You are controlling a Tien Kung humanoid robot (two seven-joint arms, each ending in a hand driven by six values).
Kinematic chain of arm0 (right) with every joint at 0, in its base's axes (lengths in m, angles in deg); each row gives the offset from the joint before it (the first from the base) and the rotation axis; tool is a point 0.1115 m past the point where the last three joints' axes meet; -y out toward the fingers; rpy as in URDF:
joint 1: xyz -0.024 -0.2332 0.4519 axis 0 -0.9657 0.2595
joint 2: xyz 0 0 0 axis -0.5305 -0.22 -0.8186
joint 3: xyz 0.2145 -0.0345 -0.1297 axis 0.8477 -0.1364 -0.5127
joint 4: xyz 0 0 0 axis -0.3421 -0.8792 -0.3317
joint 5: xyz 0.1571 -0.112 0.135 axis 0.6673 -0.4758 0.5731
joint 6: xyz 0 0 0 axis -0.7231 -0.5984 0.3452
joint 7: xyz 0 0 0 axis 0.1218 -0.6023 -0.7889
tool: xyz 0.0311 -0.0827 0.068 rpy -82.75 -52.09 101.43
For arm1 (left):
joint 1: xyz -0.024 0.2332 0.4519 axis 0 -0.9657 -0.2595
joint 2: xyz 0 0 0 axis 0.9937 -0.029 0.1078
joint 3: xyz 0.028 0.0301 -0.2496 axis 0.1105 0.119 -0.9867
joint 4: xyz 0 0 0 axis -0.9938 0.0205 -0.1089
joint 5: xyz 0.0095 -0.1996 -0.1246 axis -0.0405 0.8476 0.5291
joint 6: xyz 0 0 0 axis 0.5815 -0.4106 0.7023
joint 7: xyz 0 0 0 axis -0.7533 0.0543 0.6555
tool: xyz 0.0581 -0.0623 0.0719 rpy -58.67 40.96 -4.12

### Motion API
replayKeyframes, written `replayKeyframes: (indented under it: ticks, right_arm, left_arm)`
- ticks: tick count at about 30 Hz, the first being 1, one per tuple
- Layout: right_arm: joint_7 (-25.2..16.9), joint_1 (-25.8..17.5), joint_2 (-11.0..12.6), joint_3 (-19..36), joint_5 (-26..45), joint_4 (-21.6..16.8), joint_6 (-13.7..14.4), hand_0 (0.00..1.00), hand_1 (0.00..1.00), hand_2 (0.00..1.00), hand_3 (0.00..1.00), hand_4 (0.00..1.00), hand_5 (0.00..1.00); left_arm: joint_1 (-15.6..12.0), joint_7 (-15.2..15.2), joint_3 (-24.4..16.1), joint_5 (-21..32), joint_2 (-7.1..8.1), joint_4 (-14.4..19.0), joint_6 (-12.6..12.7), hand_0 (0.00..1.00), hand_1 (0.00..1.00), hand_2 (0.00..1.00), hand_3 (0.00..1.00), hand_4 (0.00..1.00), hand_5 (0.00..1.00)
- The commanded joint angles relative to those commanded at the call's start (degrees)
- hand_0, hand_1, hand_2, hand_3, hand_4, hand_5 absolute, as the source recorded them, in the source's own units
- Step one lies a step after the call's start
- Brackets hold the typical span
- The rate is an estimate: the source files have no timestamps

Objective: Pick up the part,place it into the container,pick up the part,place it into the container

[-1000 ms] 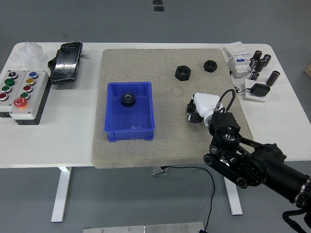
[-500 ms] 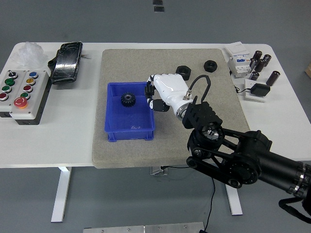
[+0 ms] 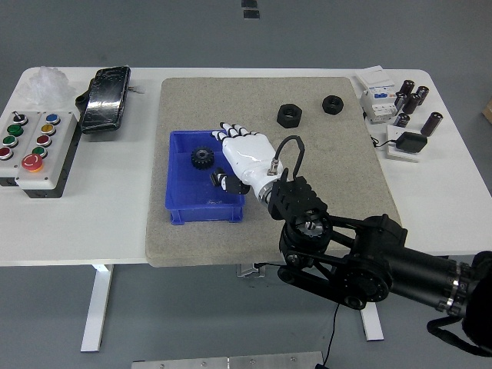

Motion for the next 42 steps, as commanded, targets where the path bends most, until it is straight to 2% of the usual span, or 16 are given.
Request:
replayKeyframes:
  ticks: [3,5,7,8,12,13,14,16,19,20,25,27,30,37,42]
  right_arm:
    - [0.0,-0.57,0.16,1.65,0.5,-0.81,-1.21,0.773,0.978,0.998,0.998,0.687,0.208]
    - [-0.07,-1.2,0.65,3.58,0.43,-1.89,-0.66,0.773,0.978,0.998,0.998,0.687,0.208]
    - [-0.9,-2.34,1.81,6.53,-0.47,-3.93,1.59,0.773,0.978,0.998,0.998,0.687,0.208]
    - [-1.4,-2.88,2.34,7.94,-0.75,-4.86,2.73,0.715,0.932,0.954,0.943,0.69,0.234]
    - [-6.17,-7.34,5.63,15.9,2.03,-8.65,8.55,0.715,0.932,0.954,0.943,0.69,0.234]
    - [-7.54,-8.53,6.35,17.79,3.34,-8.86,9.77,0.715,0.932,0.954,0.943,0.69,0.234]
    - [-9.29,-10.0,7.11,20.2,5.08,-8.9,11.1,0.657,0.832,0.851,0.859,0.729,0.312]
    - [-12.66,-12.92,8.24,24.5,8.6,-8.64,13.19,0.657,0.832,0.851,0.859,0.729,0.312]
    - [-18.11,-17.6,9.16,31.03,14.46,-8.22,14.14,0.657,0.832,0.851,0.859,0.729,0.312]
    - [-19.92,-19.23,9.26,33.1,16.38,-8.12,14.34,0.665,0.8,0.814,0.814,0.748,0.318]
    - [-29.69,-27.62,8.28,43.18,26.95,-6.59,14.27,0.665,0.8,0.814,0.814,0.748,0.318]
    - [-33.99,-31.0,7.51,46.93,31.6,-5.53,13.71,0.659,0.774,0.78,0.778,0.776,0.333]
    - [-39.39,-34.54,6.55,51.12,37.9,-4.21,13.31,0.659,0.774,0.78,0.778,0.776,0.333]
    - [-49.44,-35.53,5.33,56.91,49.15,-4.17,13.89,0.659,0.764,0.767,0.752,0.776,0.323]
    - [-52.58,-36.71,5.36,59.18,53.61,-5.19,14.23,0.663,0.761,0.764,0.742,0.761,0.318]
  left_arm:
    - [0.02,0.04,0.08,0.02,-0.04,0.0,-0.03,0.616,0.505,0.548,0.638,0.622,0.418]
    - [0.03,0.11,0.09,0.01,-0.04,0.0,-0.03,0.616,0.505,0.548,0.638,0.622,0.418]
    - [0.03,0.17,0.07,-0.04,-0.06,0.0,-0.05,0.616,0.505,0.548,0.638,0.622,0.418]
    - [0.02,0.2,0.03,-0.08,-0.07,0.0,-0.05,0.617,0.505,0.548,0.639,0.624,0.42]
    - [0.09,0.32,-0.16,-0.35,-0.18,0.0,-0.11,0.617,0.505,0.548,0.639,0.624,0.42]
    - [0.08,0.38,-0.16,-0.32,-0.21,0.0,-0.11,0.617,0.505,0.548,0.639,0.624,0.42]
    - [0.03,0.44,-0.17,-0.27,-0.26,0.0,-0.1,0.617,0.505,0.549,0.639,0.625,0.421]
    - [-0.15,0.48,-0.28,-0.33,-0.33,0.0,-0.09,0.617,0.505,0.549,0.639,0.625,0.421]
    - [-0.55,0.37,-0.58,-0.55,-0.41,0.0,-0.08,0.617,0.505,0.549,0.639,0.625,0.421]
    - [-0.67,0.34,-0.71,-0.7,-0.41,0.0,-0.08,0.617,0.505,0.55,0.639,0.625,0.421]
    - [-0.77,0.39,-0.85,-1.02,-0.31,0.0,-0.18,0.617,0.505,0.55,0.639,0.625,0.421]
    - [-0.79,0.41,-0.89,-1.2,-0.3,0.0,-0.24,0.617,0.505,0.549,0.639,0.623,0.419]
    - [-0.89,0.25,-1.27,-1.96,-0.29,0.0,-0.33,0.617,0.505,0.549,0.639,0.623,0.419]
    - [-0.48,0.49,-1.06,-2.29,0.22,0.0,-0.48,0.617,0.505,0.55,0.638,0.622,0.415]
    - [-0.51,0.75,-0.79,-2.03,0.43,0.0,-0.52,0.617,0.506,0.55,0.638,0.622,0.413]
